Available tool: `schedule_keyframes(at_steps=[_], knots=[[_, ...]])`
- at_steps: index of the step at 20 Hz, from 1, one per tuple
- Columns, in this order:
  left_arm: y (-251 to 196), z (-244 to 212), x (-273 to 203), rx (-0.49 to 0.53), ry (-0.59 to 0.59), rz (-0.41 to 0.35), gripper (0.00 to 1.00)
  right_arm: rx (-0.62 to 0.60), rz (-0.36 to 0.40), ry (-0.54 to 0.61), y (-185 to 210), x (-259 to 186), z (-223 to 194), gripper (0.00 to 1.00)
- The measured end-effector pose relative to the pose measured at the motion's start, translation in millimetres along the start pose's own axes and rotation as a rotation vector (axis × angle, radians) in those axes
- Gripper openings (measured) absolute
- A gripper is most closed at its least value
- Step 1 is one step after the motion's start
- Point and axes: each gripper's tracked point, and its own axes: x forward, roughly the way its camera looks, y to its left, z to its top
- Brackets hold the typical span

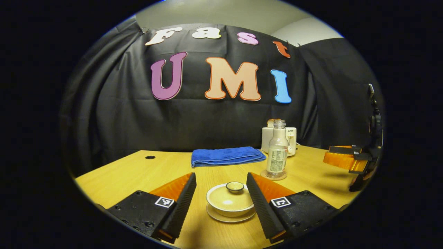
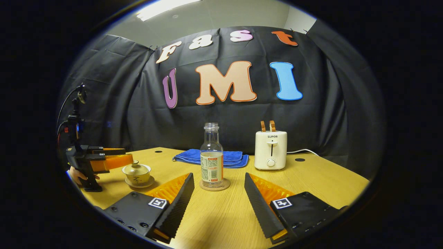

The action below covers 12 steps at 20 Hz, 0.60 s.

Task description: Open the teacup lid with one hand, grasp the water bottle and pour water into the teacup with the other hand; after pouring, place the water bottle on the coaster and then close the teacup lid.

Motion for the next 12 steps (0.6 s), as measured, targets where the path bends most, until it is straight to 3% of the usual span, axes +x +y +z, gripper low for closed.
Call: schedule_keyframes(at_steps=[5,10,12], knots=[[21,0,-15,0.004,0.001,0.087,0.9,-0.002,-0.047,-0.003,-10,-1,1,0.94],[56,0,-31,0.008,0.002,0.268,0.91,-0.005,-0.131,-0.008,-27,-9,2,0.94],[62,-1,-34,0.01,0.003,0.313,0.91,-0.006,-0.128,-0.007,-25,-12,1,0.94]])
